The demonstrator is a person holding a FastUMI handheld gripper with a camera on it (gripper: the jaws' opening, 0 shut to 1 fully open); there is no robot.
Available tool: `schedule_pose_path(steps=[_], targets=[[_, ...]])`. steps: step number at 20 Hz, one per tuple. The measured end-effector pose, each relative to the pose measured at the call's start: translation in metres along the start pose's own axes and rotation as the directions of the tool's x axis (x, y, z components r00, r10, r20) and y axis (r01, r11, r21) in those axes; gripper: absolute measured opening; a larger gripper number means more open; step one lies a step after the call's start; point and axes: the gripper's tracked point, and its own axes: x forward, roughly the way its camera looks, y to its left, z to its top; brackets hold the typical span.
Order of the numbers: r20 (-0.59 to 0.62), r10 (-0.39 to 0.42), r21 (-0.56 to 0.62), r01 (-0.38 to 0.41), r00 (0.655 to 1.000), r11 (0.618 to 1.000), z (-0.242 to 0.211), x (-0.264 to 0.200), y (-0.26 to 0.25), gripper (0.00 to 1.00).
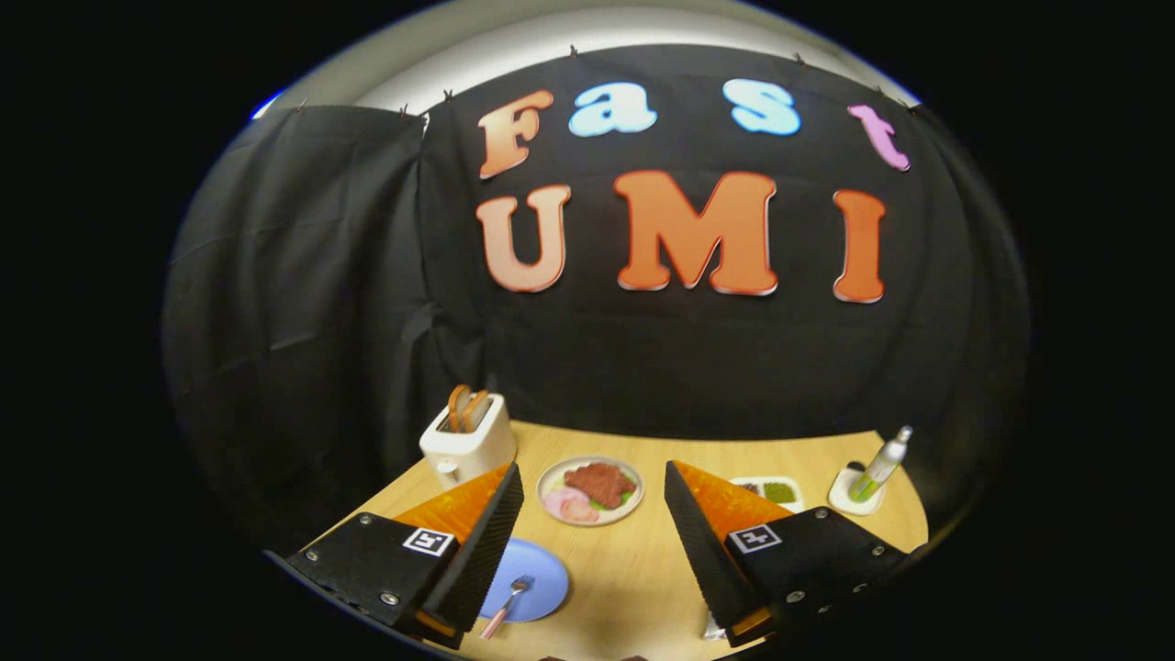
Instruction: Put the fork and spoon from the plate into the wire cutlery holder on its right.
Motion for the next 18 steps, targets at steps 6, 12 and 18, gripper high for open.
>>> schedule_pose_path(steps=[6,12,18], targets=[[-0.332,0.041,0.004,-0.042,0.943,0.999,-0.081,0.023,0.044,0.93],[-0.533,0.044,0.009,-0.046,0.845,0.999,-0.146,0.029,0.077,0.93],[-0.715,0.077,0.074,-0.035,0.695,0.997,-0.216,0.026,0.095,0.90]])
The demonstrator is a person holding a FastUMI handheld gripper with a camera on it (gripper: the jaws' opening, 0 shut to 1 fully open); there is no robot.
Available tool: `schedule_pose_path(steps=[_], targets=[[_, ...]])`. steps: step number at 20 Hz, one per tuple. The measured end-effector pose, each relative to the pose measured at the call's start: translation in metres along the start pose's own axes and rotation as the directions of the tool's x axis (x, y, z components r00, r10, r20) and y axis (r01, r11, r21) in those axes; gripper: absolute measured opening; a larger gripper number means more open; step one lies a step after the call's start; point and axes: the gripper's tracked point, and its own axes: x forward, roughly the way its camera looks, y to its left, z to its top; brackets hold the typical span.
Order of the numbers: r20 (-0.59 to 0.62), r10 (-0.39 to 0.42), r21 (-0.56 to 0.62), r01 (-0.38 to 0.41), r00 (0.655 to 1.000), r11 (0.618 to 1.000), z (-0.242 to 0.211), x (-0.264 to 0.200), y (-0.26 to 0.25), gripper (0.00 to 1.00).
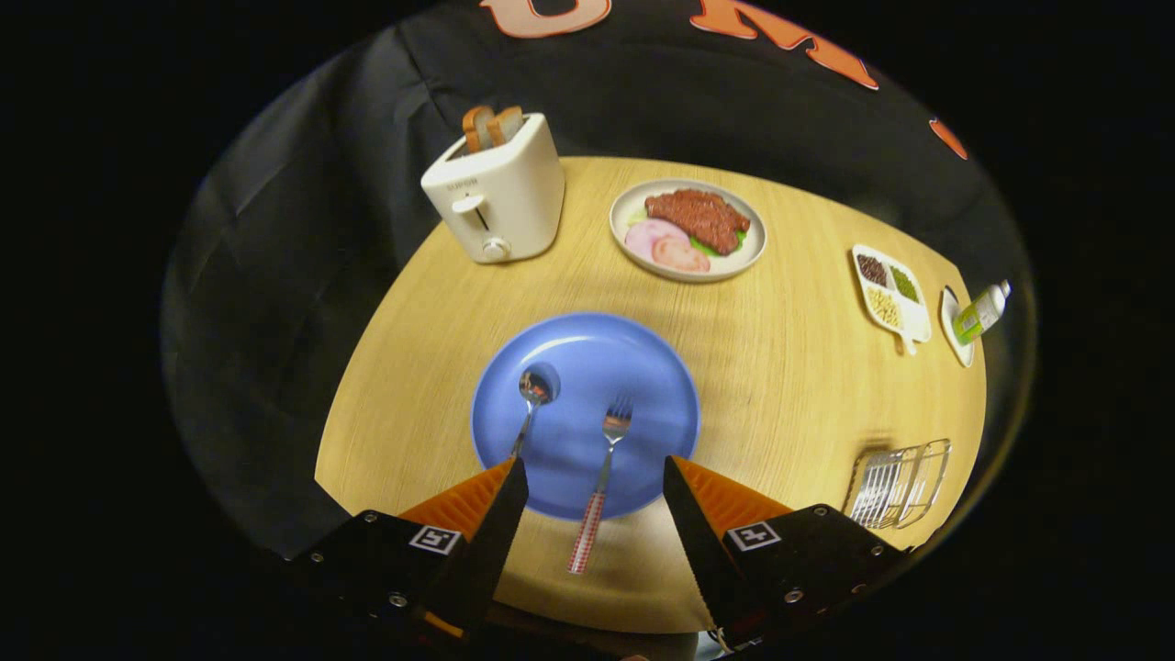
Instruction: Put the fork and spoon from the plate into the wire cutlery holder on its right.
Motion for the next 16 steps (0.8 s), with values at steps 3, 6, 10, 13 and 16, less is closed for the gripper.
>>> schedule_pose_path(steps=[3,6,10,13,16], targets=[[-0.043,0.002,0.036,0.000,0.999,0.999,-0.010,0.013,0.002,0.81],[-0.093,-0.038,0.049,0.042,0.995,0.998,-0.021,0.025,-0.006,0.77],[-0.151,-0.046,0.067,0.057,0.988,0.996,-0.030,0.035,-0.003,0.63],[-0.203,-0.064,0.072,0.080,0.977,0.994,-0.038,0.040,-0.003,0.48],[-0.228,-0.065,0.080,0.086,0.971,0.993,-0.038,0.046,0.001,0.44]])
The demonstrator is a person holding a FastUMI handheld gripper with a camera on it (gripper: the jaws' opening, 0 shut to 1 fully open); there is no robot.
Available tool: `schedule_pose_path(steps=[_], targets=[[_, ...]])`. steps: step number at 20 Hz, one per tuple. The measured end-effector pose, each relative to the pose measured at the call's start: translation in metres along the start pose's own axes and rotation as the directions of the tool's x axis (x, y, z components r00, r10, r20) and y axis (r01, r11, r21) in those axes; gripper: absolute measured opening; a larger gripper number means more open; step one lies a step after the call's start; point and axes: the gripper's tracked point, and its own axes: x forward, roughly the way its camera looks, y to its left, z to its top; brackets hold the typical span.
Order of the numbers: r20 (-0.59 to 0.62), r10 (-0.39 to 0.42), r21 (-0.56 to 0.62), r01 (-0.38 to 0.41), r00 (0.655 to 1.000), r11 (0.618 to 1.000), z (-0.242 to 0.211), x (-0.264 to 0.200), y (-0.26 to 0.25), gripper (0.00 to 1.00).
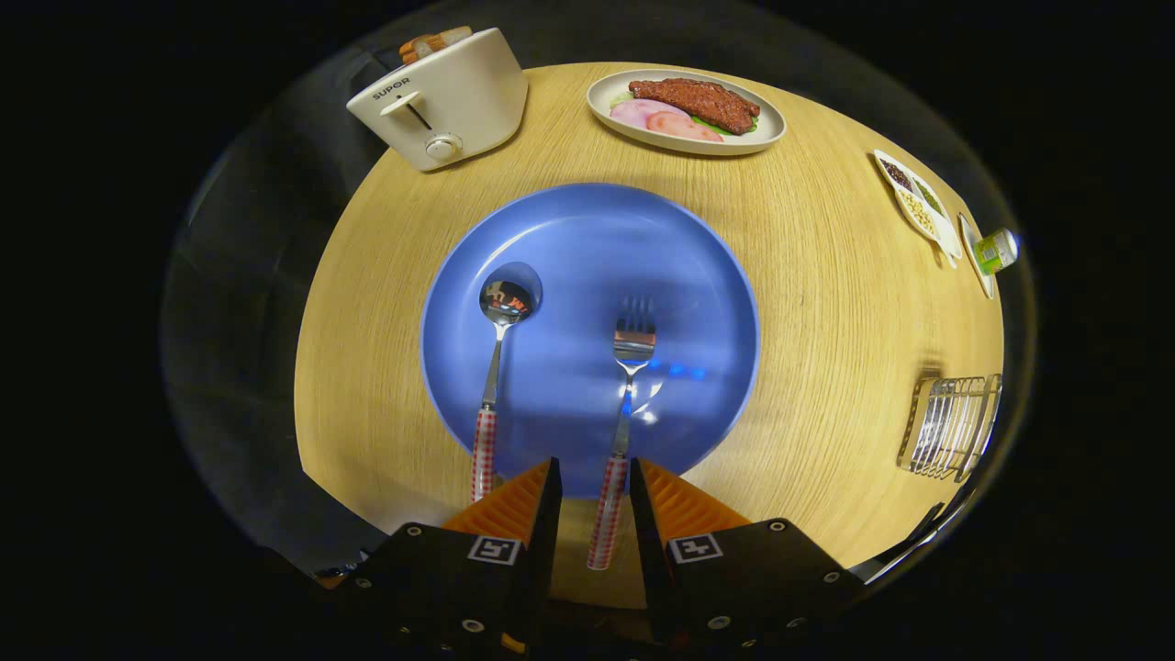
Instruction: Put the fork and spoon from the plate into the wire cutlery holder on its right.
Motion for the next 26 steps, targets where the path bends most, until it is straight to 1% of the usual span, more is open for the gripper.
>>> schedule_pose_path(steps=[4,7,8,11,14,18,21,23,26], targets=[[-0.040,-0.039,-0.018,0.038,0.998,0.999,-0.003,0.007,0.000,0.33],[-0.056,-0.050,-0.021,0.049,0.997,0.999,-0.002,0.010,0.000,0.15],[-0.060,-0.048,-0.017,0.047,0.997,0.999,-0.003,0.008,-0.001,0.12],[-0.039,-0.042,-0.010,0.042,0.998,0.999,0.004,-0.001,-0.011,0.09],[0.011,-0.042,0.001,0.042,0.999,0.999,0.014,-0.027,-0.029,0.09],[0.075,-0.080,0.038,0.077,0.994,0.996,0.016,-0.069,-0.081,0.09],[0.099,-0.134,0.083,0.126,0.986,0.989,0.006,-0.099,-0.129,0.09],[0.092,-0.170,0.116,0.159,0.981,0.980,-0.005,-0.114,-0.161,0.09],[0.071,-0.193,0.170,0.179,0.979,0.969,-0.025,-0.136,-0.201,0.09]])
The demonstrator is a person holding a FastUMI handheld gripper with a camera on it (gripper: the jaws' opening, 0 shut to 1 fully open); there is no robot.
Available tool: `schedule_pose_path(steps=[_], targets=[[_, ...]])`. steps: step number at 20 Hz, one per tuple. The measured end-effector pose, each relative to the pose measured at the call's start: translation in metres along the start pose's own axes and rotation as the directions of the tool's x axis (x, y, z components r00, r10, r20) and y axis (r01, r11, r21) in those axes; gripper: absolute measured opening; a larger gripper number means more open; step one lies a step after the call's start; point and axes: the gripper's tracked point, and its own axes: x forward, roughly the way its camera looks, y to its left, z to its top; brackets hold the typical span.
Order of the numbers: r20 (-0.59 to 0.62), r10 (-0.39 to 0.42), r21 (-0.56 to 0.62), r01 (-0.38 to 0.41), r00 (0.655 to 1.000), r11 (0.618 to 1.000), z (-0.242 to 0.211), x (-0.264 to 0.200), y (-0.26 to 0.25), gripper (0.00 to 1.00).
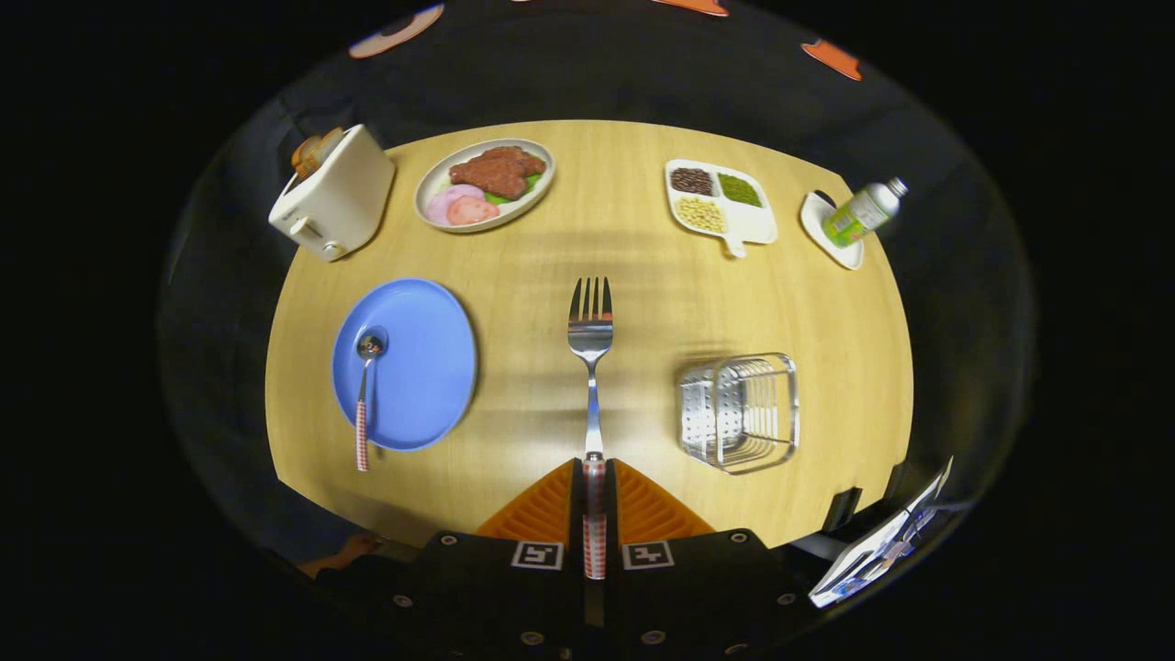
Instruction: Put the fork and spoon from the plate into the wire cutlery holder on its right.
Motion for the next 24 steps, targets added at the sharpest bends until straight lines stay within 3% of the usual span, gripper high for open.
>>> schedule_pose_path(steps=[9,13,17,24], targets=[[-0.143,-0.043,-0.050,0.036,0.989,0.998,-0.029,-0.011,-0.081,0.09],[-0.235,-0.016,-0.065,0.000,0.972,0.998,-0.038,-0.008,-0.091,0.09],[-0.329,0.015,-0.084,-0.045,0.944,0.995,-0.044,-0.002,-0.096,0.10],[-0.458,0.000,-0.138,-0.071,0.889,0.988,-0.038,0.019,-0.107,0.10]])
